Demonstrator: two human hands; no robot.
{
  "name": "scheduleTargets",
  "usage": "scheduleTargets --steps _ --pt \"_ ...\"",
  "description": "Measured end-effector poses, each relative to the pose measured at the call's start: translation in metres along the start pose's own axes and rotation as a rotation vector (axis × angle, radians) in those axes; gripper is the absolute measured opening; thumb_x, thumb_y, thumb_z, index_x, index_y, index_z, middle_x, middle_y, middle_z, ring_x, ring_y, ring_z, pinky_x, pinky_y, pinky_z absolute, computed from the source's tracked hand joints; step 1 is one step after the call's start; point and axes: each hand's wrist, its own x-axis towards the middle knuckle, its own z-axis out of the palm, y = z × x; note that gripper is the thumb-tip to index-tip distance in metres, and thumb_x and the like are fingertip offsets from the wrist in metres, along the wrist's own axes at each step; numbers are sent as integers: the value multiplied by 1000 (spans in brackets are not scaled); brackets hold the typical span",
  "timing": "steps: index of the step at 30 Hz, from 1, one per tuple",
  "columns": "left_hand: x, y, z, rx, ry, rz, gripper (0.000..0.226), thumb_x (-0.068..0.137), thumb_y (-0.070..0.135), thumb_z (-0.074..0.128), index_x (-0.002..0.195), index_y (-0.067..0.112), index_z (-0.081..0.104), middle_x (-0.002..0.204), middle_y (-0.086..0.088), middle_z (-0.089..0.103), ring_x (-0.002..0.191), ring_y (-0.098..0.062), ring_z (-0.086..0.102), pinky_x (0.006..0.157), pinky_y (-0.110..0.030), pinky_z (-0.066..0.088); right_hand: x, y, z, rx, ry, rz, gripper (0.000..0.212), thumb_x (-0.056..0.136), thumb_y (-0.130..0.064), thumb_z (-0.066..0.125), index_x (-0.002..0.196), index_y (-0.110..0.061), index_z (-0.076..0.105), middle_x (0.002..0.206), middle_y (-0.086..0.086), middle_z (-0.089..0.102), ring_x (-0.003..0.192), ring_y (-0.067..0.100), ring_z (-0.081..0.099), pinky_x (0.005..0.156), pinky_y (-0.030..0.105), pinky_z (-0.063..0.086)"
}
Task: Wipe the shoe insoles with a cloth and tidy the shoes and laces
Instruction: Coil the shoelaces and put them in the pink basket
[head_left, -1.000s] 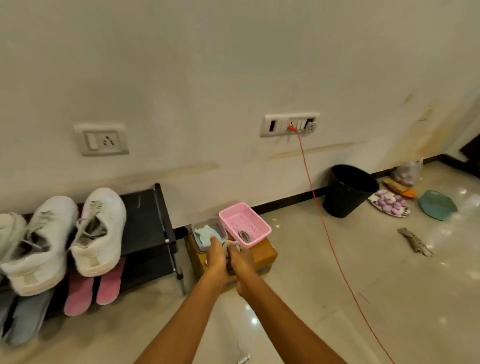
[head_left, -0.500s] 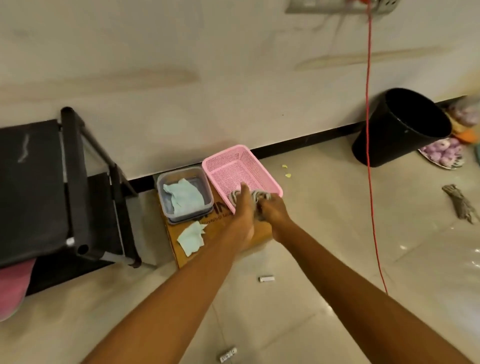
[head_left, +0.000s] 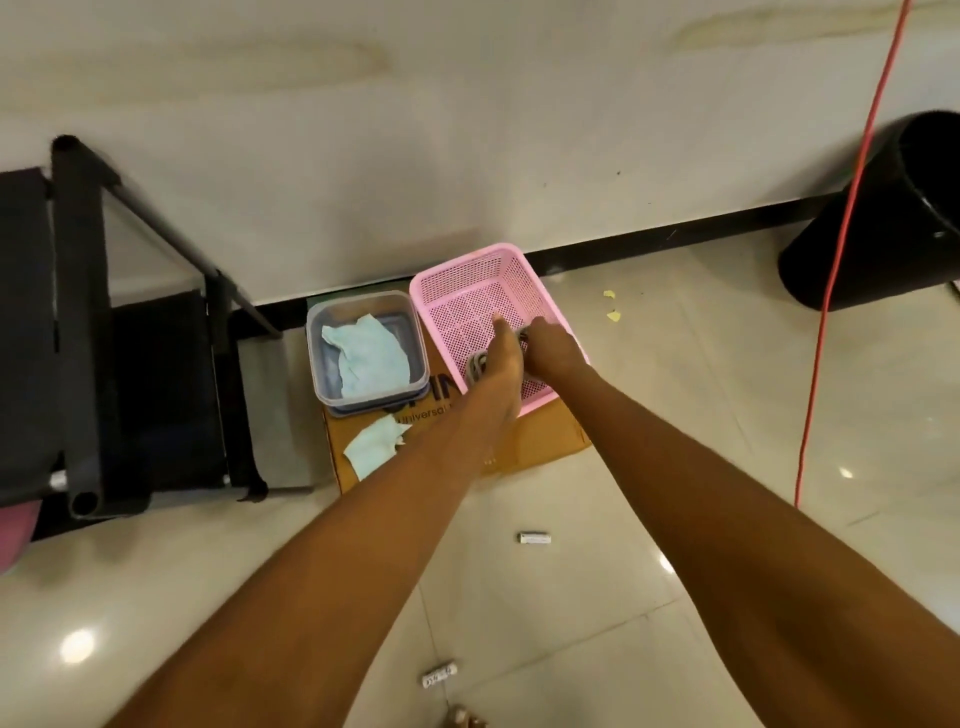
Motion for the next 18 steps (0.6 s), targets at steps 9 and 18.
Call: scheduleTargets --steps 9,18 --pt "-16 10 6 119 9 -10 58 102 42 18 136 1 40 127 -18 55 118 -26 53 101 -32 41 2 -1 -2 43 -18 94 22 93 -16 52 111 -4 58 106 13 65 83 25 63 71 31 49" --pt "-57 -20 -19 167 97 160 41 101 34 33 135 12 42 126 -10 53 108 -18 57 80 -22 52 -74 8 -47 297 422 -74 20 92 -15 53 110 -6 55 108 14 62 93 28 64 74 35 57"
